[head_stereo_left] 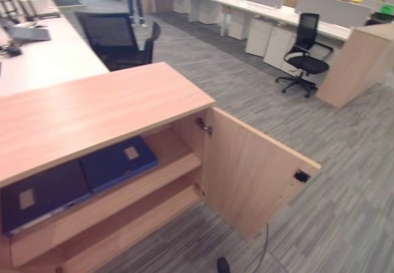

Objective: Put the empty folder in the office cabinet

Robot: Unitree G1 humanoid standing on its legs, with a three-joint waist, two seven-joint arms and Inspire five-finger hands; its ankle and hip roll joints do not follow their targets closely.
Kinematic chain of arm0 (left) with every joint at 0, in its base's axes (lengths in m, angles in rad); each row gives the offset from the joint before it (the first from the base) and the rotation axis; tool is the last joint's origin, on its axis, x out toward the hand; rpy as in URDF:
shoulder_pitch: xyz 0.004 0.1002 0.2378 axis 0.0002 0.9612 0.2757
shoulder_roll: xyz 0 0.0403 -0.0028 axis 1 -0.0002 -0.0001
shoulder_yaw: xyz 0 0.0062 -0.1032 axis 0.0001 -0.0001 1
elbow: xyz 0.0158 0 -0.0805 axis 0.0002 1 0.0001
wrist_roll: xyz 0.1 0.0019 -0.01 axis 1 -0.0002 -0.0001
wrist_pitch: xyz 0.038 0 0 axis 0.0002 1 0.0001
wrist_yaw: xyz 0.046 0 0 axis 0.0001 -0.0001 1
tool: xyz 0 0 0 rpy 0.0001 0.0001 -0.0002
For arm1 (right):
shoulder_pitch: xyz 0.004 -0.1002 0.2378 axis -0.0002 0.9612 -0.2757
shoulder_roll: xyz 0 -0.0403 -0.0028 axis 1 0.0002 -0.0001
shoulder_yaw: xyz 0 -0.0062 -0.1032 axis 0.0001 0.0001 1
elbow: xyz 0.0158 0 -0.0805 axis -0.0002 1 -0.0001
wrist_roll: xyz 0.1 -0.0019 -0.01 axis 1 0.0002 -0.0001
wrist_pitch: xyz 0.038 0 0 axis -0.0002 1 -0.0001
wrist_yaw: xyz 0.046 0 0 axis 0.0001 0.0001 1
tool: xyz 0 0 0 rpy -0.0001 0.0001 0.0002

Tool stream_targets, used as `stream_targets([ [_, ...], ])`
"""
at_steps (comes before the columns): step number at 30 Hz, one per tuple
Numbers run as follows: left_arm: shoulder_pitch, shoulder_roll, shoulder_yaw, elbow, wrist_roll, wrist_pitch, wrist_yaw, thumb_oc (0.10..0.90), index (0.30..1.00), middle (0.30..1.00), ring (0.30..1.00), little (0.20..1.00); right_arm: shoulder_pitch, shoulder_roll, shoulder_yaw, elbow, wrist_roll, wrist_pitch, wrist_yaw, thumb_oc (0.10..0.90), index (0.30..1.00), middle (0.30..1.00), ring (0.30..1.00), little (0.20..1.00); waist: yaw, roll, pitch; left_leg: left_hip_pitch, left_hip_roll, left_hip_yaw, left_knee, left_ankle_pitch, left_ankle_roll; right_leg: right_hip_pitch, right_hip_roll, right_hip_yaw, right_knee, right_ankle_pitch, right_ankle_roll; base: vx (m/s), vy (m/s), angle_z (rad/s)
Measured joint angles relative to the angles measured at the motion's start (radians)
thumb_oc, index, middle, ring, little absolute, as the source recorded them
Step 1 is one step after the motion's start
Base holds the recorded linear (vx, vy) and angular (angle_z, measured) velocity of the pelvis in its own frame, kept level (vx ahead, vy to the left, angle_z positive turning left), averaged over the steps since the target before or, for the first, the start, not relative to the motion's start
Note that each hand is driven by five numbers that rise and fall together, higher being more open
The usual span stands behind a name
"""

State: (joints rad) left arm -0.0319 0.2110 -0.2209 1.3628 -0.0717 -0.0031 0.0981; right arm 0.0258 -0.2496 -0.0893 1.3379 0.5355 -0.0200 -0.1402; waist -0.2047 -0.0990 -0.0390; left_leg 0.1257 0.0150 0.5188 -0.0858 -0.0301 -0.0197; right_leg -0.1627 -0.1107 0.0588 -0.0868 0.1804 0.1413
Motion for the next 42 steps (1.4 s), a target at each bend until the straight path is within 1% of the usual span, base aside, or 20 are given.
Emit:
stream_targets([
  [1,-0.010,-0.001,0.002,-0.001,0.000,-0.004,0.000,0.800,0.900,0.900,0.900,0.900,0.005,-0.027,-0.005,-0.004,0.012,-0.002,-0.012,0.800,0.900,0.900,0.900,0.900,-0.012,0.005,0.003,-0.003,0.000,0.008,0.000,0.000,0.000,-0.001,0.002,0.006,-0.002,0.001,0.001,0.01,0.011,-0.14],
  [3,-0.018,0.000,0.003,-0.001,-0.001,-0.003,0.000,0.800,0.900,0.900,0.900,0.900,0.023,-0.051,-0.030,-0.042,0.020,0.000,-0.027,0.800,0.900,0.900,0.900,0.900,-0.016,0.007,0.003,0.000,-0.002,0.017,0.000,-0.001,-0.001,-0.002,0.003,0.012,-0.004,0.013,0.010,-0.01,-0.003,-0.15],
  [5,-0.032,-0.001,0.005,-0.005,-0.001,-0.005,0.000,0.800,0.900,0.900,0.900,0.900,0.038,-0.078,-0.044,-0.099,0.019,-0.018,-0.046,0.800,0.900,0.900,0.900,0.900,-0.017,0.010,0.008,0.000,-0.002,0.021,0.000,-0.002,-0.002,-0.005,0.004,0.016,-0.005,0.020,0.006,0.00,0.010,-0.08],
  [6,-0.035,-0.001,0.009,-0.012,-0.001,-0.005,0.000,0.800,0.900,0.900,0.900,0.900,0.042,-0.089,-0.046,-0.130,0.017,-0.012,-0.054,0.800,0.900,0.900,0.900,0.900,-0.021,0.009,0.011,0.002,-0.003,0.021,0.000,-0.004,-0.003,-0.004,0.005,0.017,-0.005,0.020,0.006,0.00,0.000,0.00],
  [7,-0.033,-0.001,0.009,-0.023,-0.001,-0.004,0.000,0.800,0.900,0.900,0.900,0.900,0.055,-0.101,-0.049,-0.198,0.013,-0.003,-0.062,0.800,0.900,0.900,0.900,0.900,-0.031,0.015,0.017,0.001,-0.003,0.021,0.000,-0.005,-0.002,-0.004,0.004,0.018,-0.005,0.021,0.006,0.00,0.000,0.00],
  [8,-0.030,-0.001,0.011,-0.027,-0.001,-0.005,0.000,0.800,0.900,0.900,0.900,0.900,0.053,-0.112,-0.049,-0.242,0.006,-0.020,-0.066,0.800,0.900,0.900,0.900,0.900,-0.039,0.020,0.021,0.000,-0.004,0.021,0.000,-0.005,-0.002,-0.005,0.003,0.020,-0.005,0.021,0.007,0.01,0.019,-0.03],
  [9,-0.031,-0.001,0.012,-0.030,-0.001,-0.004,0.000,0.800,0.900,0.900,0.900,0.900,0.053,-0.130,-0.052,-0.316,-0.015,-0.024,-0.081,0.800,0.900,0.900,0.900,0.900,-0.046,0.016,0.027,0.001,-0.006,0.024,0.000,-0.007,-0.002,-0.005,0.003,0.025,-0.006,0.021,0.007,-0.01,0.002,-0.04],
  [10,-0.033,-0.002,0.012,-0.031,0.000,-0.004,0.000,0.800,0.900,0.900,0.900,0.900,0.052,-0.143,-0.052,-0.344,-0.028,-0.034,-0.085,0.800,0.900,0.900,0.900,0.900,-0.047,0.019,0.029,0.001,-0.006,0.024,0.000,-0.007,-0.002,-0.005,0.003,0.026,-0.006,0.021,0.007,-0.01,-0.003,-0.04],
  [13,-0.037,-0.002,0.012,-0.044,0.000,-0.004,0.000,0.800,0.900,0.900,0.900,0.900,0.043,-0.198,-0.051,-0.429,-0.092,-0.027,-0.097,0.800,0.900,0.900,0.900,0.900,-0.043,0.024,0.034,0.000,-0.006,0.023,0.000,-0.009,-0.002,-0.006,0.003,0.029,-0.006,0.022,0.007,0.00,0.000,0.00],
  [14,-0.038,-0.001,0.014,-0.048,0.000,-0.004,0.000,0.800,0.900,0.900,0.900,0.900,0.029,-0.235,-0.050,-0.475,-0.141,-0.033,-0.103,0.800,0.900,0.900,0.900,0.900,-0.041,0.026,0.040,0.000,-0.006,0.023,0.000,-0.008,-0.002,-0.005,0.003,0.029,-0.006,0.022,0.007,0.00,0.000,0.00],
  [18,-0.038,-0.001,0.024,-0.049,0.001,-0.002,-0.001,0.800,0.900,0.900,0.900,0.900,-0.006,-0.299,-0.041,-0.568,-0.198,-0.028,-0.111,0.800,0.900,0.900,0.900,0.900,-0.037,0.032,0.054,-0.001,-0.005,0.022,0.000,-0.008,-0.003,-0.006,0.005,0.029,-0.006,0.029,0.011,0.00,-0.008,0.00],
  [19,-0.038,-0.001,0.029,-0.049,0.001,-0.002,-0.001,0.800,0.900,0.900,0.900,0.900,-0.011,-0.308,-0.041,-0.594,-0.202,-0.025,-0.112,0.800,0.900,0.900,0.900,0.900,-0.037,0.026,0.062,-0.001,-0.004,0.023,0.000,-0.008,-0.003,-0.006,0.005,0.029,-0.006,0.029,0.011,0.00,0.000,0.00],
  [21,-0.036,0.000,0.033,-0.049,0.001,0.002,-0.001,0.800,0.900,0.900,0.900,0.900,-0.037,-0.327,-0.041,-0.649,-0.222,-0.026,-0.111,0.800,0.900,0.900,0.900,0.900,-0.037,0.032,0.073,0.000,-0.003,0.021,0.000,-0.008,-0.003,-0.004,0.006,0.028,-0.007,0.029,0.010,0.00,0.000,0.00],
  [22,-0.035,0.000,0.033,-0.049,0.003,0.002,-0.002,0.800,0.900,0.900,0.900,0.900,-0.046,-0.333,-0.041,-0.664,-0.222,-0.026,-0.111,0.800,0.900,0.900,0.900,0.900,-0.035,0.032,0.076,-0.001,-0.002,0.020,0.000,-0.007,-0.003,-0.004,0.006,0.027,-0.007,0.029,0.010,0.00,0.000,0.00],
  [24,-0.034,-0.001,0.048,-0.048,0.008,0.002,-0.004,0.800,0.900,0.900,0.900,0.900,-0.078,-0.349,-0.034,-0.689,-0.223,-0.028,-0.109,0.800,0.900,0.900,0.900,0.900,-0.014,0.037,0.078,0.000,-0.002,0.020,0.004,-0.004,-0.005,-0.004,0.007,0.026,-0.007,0.033,0.005,0.00,-0.012,0.02],
  [27,-0.028,0.002,0.060,-0.042,0.009,0.003,-0.003,0.800,0.900,0.900,0.900,0.900,-0.128,-0.368,0.017,-0.717,-0.245,-0.033,-0.096,0.800,0.900,0.900,0.900,0.900,0.012,0.051,0.081,-0.001,-0.002,0.013,0.003,-0.003,-0.005,-0.001,0.006,0.020,-0.007,0.035,0.003,0.00,-0.016,0.04],
  [29,-0.029,0.002,0.069,-0.035,0.009,0.003,-0.003,0.800,0.900,0.900,0.900,0.900,-0.137,-0.379,0.043,-0.717,-0.260,-0.033,-0.084,0.800,0.900,0.900,0.900,0.900,0.020,0.056,0.081,-0.001,-0.001,0.010,0.001,-0.002,-0.005,0.000,0.005,0.018,-0.007,0.034,0.002,0.00,-0.022,0.06],
  [32,-0.024,0.003,0.070,-0.028,0.009,0.007,-0.002,0.800,0.900,0.900,0.900,0.900,-0.143,-0.381,0.050,-0.718,-0.261,-0.033,-0.074,0.800,0.900,0.900,0.900,0.900,0.026,0.061,0.081,-0.003,-0.001,-0.007,0.000,-0.001,-0.005,0.007,0.002,0.005,-0.007,0.030,-0.004,0.00,-0.016,0.15],
  [36,-0.020,0.003,0.072,-0.028,0.009,0.012,-0.002,0.800,0.900,0.900,0.900,0.900,-0.130,-0.381,0.047,-0.713,-0.261,-0.033,-0.075,0.800,0.900,0.900,0.900,0.900,0.034,0.056,0.084,-0.003,0.001,-0.008,0.000,-0.001,-0.005,0.007,0.002,0.003,-0.007,0.029,-0.005,0.00,-0.006,0.01],
  [42,-0.025,0.003,0.078,-0.030,0.009,0.012,-0.001,0.800,0.900,0.900,0.900,0.900,-0.032,-0.381,0.016,-0.702,-0.261,-0.031,-0.080,0.800,0.900,0.900,0.900,0.900,0.036,0.051,0.086,-0.006,0.002,-0.029,0.001,-0.001,-0.005,0.014,-0.001,-0.017,-0.007,0.024,-0.012,0.01,-0.010,0.09],
])
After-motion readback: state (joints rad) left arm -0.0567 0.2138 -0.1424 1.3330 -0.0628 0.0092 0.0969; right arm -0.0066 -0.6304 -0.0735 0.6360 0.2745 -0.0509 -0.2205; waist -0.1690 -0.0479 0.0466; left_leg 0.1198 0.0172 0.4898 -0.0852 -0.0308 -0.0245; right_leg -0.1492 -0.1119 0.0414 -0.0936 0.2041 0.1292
